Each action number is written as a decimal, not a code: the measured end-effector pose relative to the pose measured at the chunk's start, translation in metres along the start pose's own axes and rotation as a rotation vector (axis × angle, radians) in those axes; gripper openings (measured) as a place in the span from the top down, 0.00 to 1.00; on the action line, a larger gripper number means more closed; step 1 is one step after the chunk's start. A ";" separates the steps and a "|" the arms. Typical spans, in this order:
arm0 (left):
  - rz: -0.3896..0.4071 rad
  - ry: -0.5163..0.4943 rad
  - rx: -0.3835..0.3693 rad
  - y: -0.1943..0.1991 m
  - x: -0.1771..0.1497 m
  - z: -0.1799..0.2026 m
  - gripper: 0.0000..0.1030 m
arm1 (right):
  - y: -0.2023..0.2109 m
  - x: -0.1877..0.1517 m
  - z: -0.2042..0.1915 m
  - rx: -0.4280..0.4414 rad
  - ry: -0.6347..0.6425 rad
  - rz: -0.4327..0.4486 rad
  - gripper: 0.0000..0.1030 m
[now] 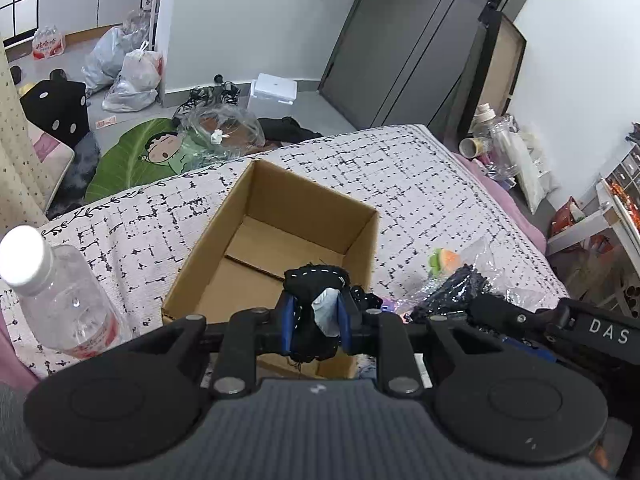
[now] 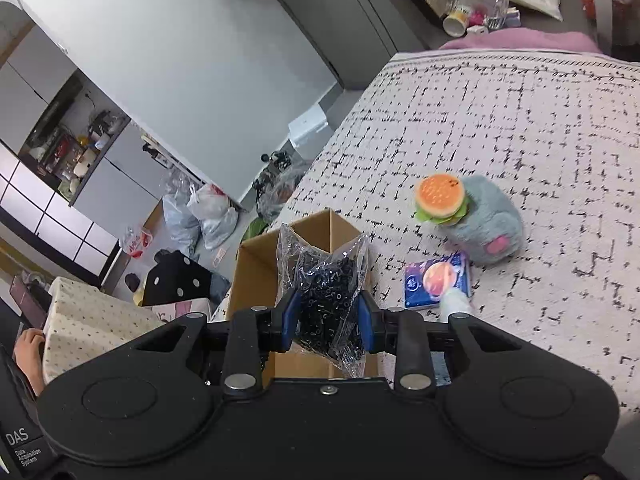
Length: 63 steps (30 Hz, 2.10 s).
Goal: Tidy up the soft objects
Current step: 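Carry the pouch and bead bag together over the cardboard box, then open both grippers to drop the pouch and bead bag into the box, then move both grippers back toward the denim pad and white cloth bundle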
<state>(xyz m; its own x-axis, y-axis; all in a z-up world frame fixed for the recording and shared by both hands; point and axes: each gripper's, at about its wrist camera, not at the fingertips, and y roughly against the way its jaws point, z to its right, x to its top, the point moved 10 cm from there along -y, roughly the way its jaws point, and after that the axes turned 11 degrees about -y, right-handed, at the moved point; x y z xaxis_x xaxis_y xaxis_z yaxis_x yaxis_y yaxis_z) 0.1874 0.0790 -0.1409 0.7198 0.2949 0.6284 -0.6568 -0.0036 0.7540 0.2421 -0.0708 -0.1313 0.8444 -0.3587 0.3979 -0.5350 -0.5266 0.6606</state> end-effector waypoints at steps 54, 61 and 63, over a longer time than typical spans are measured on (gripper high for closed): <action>-0.006 -0.076 0.178 0.031 -0.002 0.003 0.19 | 0.051 0.003 0.043 -0.046 -0.010 0.080 0.07; 0.010 -0.090 0.163 0.042 -0.003 0.022 0.19 | 0.073 0.011 0.060 -0.023 -0.040 0.096 0.07; 0.010 -0.095 0.159 0.043 -0.004 0.028 0.19 | 0.077 0.014 0.068 -0.027 -0.053 0.102 0.07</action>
<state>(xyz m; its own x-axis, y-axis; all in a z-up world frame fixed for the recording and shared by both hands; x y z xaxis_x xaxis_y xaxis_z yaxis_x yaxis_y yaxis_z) 0.1627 0.0506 -0.1059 0.7366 0.2023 0.6453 -0.6255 -0.1593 0.7638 0.2106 -0.1691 -0.1182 0.7827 -0.4501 0.4299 -0.6164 -0.4648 0.6356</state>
